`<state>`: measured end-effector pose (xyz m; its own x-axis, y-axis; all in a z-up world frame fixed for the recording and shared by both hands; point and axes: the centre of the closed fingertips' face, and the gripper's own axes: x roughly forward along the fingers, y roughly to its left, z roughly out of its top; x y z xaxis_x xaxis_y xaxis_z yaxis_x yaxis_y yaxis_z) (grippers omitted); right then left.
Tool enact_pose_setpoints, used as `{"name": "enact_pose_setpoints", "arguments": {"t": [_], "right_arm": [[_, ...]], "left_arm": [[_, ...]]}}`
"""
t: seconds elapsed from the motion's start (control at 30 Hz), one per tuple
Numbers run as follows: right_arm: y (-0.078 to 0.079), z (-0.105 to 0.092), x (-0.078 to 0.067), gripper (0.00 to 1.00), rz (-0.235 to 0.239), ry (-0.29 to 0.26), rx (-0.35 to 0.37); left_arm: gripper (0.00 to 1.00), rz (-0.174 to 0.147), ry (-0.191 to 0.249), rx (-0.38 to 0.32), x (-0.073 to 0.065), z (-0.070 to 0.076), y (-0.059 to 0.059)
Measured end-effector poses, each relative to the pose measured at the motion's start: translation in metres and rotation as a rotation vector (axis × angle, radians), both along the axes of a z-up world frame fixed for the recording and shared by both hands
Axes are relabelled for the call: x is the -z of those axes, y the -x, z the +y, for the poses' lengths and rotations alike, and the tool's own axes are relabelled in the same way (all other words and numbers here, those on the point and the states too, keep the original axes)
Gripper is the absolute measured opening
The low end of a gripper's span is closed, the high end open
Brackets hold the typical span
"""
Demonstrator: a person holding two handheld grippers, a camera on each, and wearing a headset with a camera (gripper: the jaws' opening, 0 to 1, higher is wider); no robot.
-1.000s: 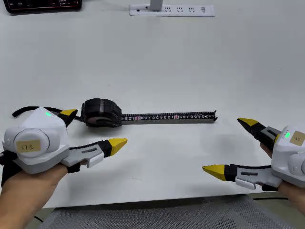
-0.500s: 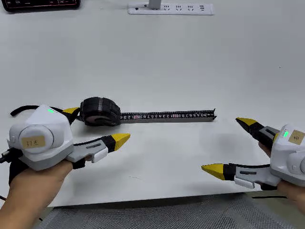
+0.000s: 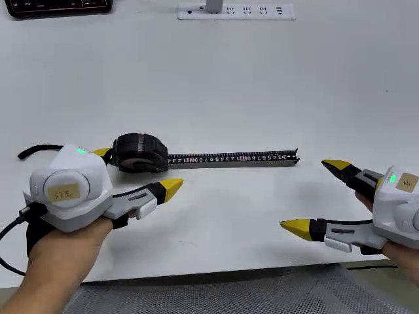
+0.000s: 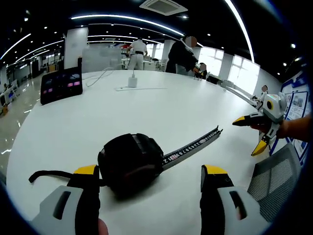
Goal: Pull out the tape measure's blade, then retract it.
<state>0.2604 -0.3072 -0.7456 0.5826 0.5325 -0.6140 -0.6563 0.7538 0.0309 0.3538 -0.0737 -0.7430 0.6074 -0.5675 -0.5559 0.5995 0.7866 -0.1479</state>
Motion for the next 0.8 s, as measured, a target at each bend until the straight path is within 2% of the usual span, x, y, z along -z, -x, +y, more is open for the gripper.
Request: {"name": "enact_pose_setpoints", "arguments": {"t": [0.23, 0.4, 0.5, 0.6, 0.7, 0.8], "right_arm": [[-0.005, -0.004, 0.000, 0.76, -0.004, 0.017, -0.018], [-0.010, -0.006, 0.000, 0.72, -0.004, 0.022, -0.027], [-0.013, -0.009, 0.001, 0.71, -0.005, 0.034, -0.035], [-0.017, -0.011, 0.001, 0.69, -0.005, 0.043, -0.041], [-0.021, -0.016, 0.002, 0.68, -0.006, 0.053, -0.051], [-0.025, -0.019, 0.003, 0.65, -0.007, 0.061, -0.061]], "left_arm": [[0.80, 0.013, 0.000, -0.053, 0.000, -0.001, -0.005], [0.72, 0.019, -0.006, -0.095, 0.001, 0.005, -0.009], [0.70, 0.028, 0.008, -0.125, 0.000, 0.006, -0.011], [0.70, 0.022, -0.017, -0.125, 0.002, 0.004, -0.011], [0.71, 0.038, 0.008, -0.156, 0.001, 0.004, -0.014], [0.69, 0.039, -0.005, -0.164, 0.003, 0.004, -0.016]]}}
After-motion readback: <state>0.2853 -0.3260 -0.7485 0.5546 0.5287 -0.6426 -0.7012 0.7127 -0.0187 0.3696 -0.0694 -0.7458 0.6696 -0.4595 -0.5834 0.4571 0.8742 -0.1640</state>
